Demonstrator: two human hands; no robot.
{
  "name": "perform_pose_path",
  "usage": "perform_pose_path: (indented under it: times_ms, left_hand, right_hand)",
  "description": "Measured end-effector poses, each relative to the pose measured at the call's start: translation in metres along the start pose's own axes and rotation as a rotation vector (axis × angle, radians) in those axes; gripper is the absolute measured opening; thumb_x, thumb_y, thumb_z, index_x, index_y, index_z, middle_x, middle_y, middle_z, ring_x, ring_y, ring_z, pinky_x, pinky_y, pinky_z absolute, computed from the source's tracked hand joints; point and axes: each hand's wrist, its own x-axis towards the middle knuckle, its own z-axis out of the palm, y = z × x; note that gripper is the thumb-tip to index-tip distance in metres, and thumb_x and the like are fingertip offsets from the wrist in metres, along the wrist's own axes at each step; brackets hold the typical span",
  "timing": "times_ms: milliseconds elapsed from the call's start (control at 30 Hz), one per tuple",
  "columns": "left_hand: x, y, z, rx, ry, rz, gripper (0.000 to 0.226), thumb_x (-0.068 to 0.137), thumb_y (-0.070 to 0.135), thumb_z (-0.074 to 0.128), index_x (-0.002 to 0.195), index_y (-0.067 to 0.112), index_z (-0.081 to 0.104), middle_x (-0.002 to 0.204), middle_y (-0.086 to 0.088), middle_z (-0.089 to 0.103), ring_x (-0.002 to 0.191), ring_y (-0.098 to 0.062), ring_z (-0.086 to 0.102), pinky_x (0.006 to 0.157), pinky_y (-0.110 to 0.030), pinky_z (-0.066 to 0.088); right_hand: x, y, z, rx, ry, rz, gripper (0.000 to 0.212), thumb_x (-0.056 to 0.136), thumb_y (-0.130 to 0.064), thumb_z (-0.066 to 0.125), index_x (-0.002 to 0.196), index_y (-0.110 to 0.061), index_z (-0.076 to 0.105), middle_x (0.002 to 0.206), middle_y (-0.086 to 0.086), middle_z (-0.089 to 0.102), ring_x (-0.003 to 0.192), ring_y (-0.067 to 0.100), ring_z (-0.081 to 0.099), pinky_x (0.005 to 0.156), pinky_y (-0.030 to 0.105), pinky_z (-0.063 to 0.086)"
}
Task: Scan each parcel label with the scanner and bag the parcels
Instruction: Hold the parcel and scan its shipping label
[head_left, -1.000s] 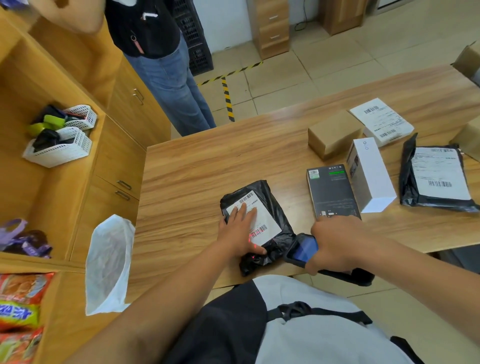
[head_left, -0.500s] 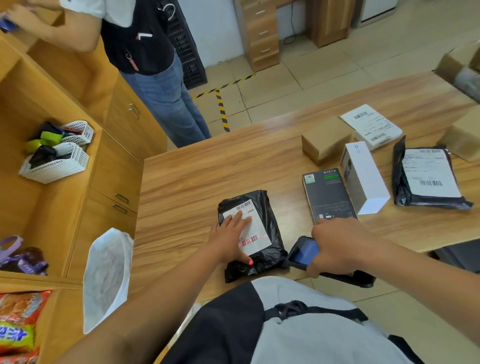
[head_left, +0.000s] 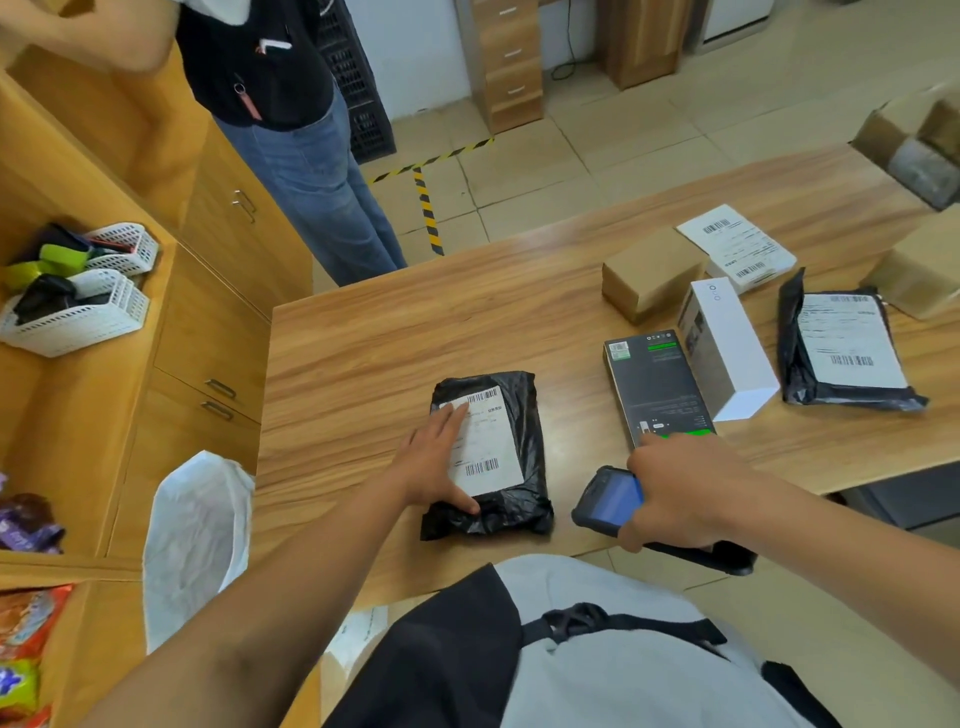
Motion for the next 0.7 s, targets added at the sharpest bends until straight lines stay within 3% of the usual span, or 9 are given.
perform_pose_path:
  times_ms: [133,233,300,400,467,533,600,700]
  left_hand:
    - [0.002,-0.017,-0.009,0.040,0.005,-0.037,0.148,0.050,0.064,0.087,0.155,0.034,-0.013,0.165,0.003,-0.015,0.152,-0.025,-0.010,0.122,-0.053,0.006]
    - [0.003,-0.030,-0.021,0.005,0.036,-0.151,0.123,0.066,0.038,0.087,0.156,0.039,0.005,0.166,-0.002,-0.009,0.152,-0.030,-0.003,0.121,-0.052,0.009]
    - [0.005,-0.038,-0.030,-0.111,0.139,-0.248,0.091,0.078,0.018,0.073,0.152,0.041,0.025,0.165,-0.006,0.010,0.149,-0.033,0.013,0.119,-0.053,0.019]
    - [0.005,-0.042,-0.034,-0.442,0.383,-0.308,0.061,0.081,0.012,0.065,0.138,0.029,0.052,0.146,-0.009,0.047,0.132,-0.031,0.044,0.107,-0.046,0.040]
    - [0.002,-0.033,-0.032,-0.497,0.354,-0.253,0.066,0.078,0.026,0.076,0.139,0.024,0.051,0.144,-0.009,0.048,0.130,-0.029,0.046,0.106,-0.045,0.041]
    - [0.002,-0.020,-0.028,-0.383,0.240,-0.205,0.094,0.068,0.049,0.082,0.148,0.029,0.038,0.153,-0.007,0.034,0.140,-0.029,0.033,0.113,-0.048,0.032]
    - [0.007,-0.009,-0.026,-0.271,0.168,-0.213,0.117,0.058,0.063,0.083,0.154,0.033,0.022,0.161,-0.005,0.019,0.146,-0.030,0.021,0.116,-0.051,0.025]
    - [0.018,-0.003,-0.024,-0.202,0.079,-0.249,0.128,0.059,0.061,0.084,0.156,0.032,0.006,0.162,-0.009,0.013,0.147,-0.032,0.020,0.114,-0.052,0.026]
  right_hand:
    - [-0.003,-0.007,-0.002,0.036,-0.004,0.055,0.052,0.057,-0.073,0.068,0.070,-0.028,0.044,0.082,-0.007,0.054,0.072,0.019,0.057,0.055,0.032,0.037]
    - [-0.004,-0.012,-0.003,0.093,0.010,0.103,0.054,0.054,-0.075,0.067,0.072,-0.028,0.048,0.080,-0.008,0.054,0.068,0.014,0.054,0.054,0.030,0.035]
    - [-0.005,-0.016,-0.004,0.176,0.018,0.160,0.056,0.051,-0.075,0.067,0.073,-0.025,0.056,0.075,-0.009,0.056,0.064,0.012,0.055,0.052,0.030,0.035]
    - [-0.010,-0.021,-0.005,0.511,0.018,0.263,0.062,0.048,-0.075,0.071,0.084,-0.024,0.068,0.075,-0.009,0.069,0.065,0.011,0.067,0.053,0.028,0.046]
    - [-0.014,-0.027,-0.005,0.839,0.044,0.304,0.069,0.046,-0.070,0.077,0.093,-0.019,0.071,0.085,-0.008,0.071,0.068,0.012,0.071,0.050,0.024,0.052]
    - [-0.018,-0.038,-0.002,1.141,0.099,0.351,0.073,0.046,-0.061,0.083,0.106,-0.022,0.068,0.098,-0.004,0.068,0.074,0.011,0.069,0.046,0.021,0.051]
    - [-0.021,-0.048,0.003,1.356,0.166,0.400,0.083,0.042,-0.058,0.083,0.116,-0.023,0.069,0.109,0.000,0.070,0.086,0.011,0.069,0.056,0.025,0.054]
    - [-0.025,-0.061,0.005,1.538,0.245,0.400,0.045,0.047,-0.053,0.082,0.085,-0.029,0.083,0.084,-0.006,0.078,0.073,0.001,0.071,0.063,0.031,0.052]
